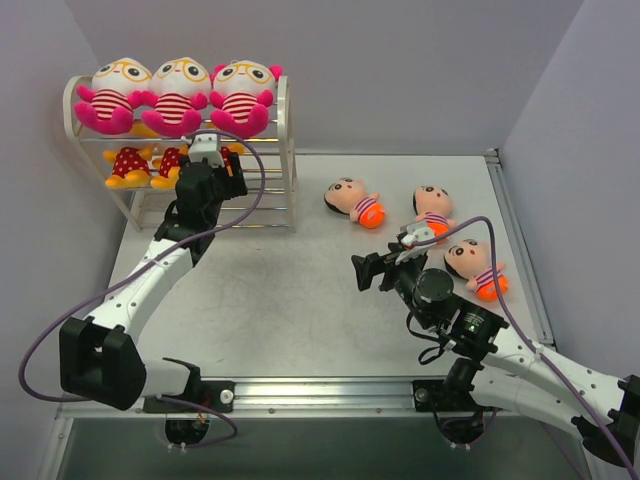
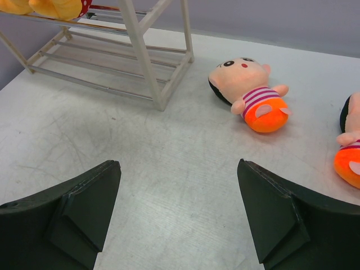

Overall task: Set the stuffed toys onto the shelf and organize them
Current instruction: Place the stuffed toy onto shelf

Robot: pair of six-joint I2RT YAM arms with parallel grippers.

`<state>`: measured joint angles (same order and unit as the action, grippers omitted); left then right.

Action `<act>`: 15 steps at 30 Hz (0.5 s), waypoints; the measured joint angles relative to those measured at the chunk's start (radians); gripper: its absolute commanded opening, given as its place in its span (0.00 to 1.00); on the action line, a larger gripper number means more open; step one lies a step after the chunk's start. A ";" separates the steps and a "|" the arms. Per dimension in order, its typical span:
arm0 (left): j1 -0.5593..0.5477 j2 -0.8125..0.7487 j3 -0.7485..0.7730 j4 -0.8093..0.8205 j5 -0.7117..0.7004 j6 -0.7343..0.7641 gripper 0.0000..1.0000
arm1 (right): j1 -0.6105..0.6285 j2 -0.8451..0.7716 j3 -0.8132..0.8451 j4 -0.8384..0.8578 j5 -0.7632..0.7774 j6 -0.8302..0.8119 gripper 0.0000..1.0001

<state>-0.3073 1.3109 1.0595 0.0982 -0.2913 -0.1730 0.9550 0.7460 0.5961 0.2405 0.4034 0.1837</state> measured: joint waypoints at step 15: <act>-0.007 0.093 0.097 -0.049 -0.013 0.010 0.77 | 0.000 0.000 0.000 0.000 0.000 0.000 0.87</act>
<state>-0.3141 1.4044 1.1568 0.0490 -0.3042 -0.1627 0.9550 0.7460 0.5961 0.2409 0.4034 0.1833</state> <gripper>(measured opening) 0.771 0.872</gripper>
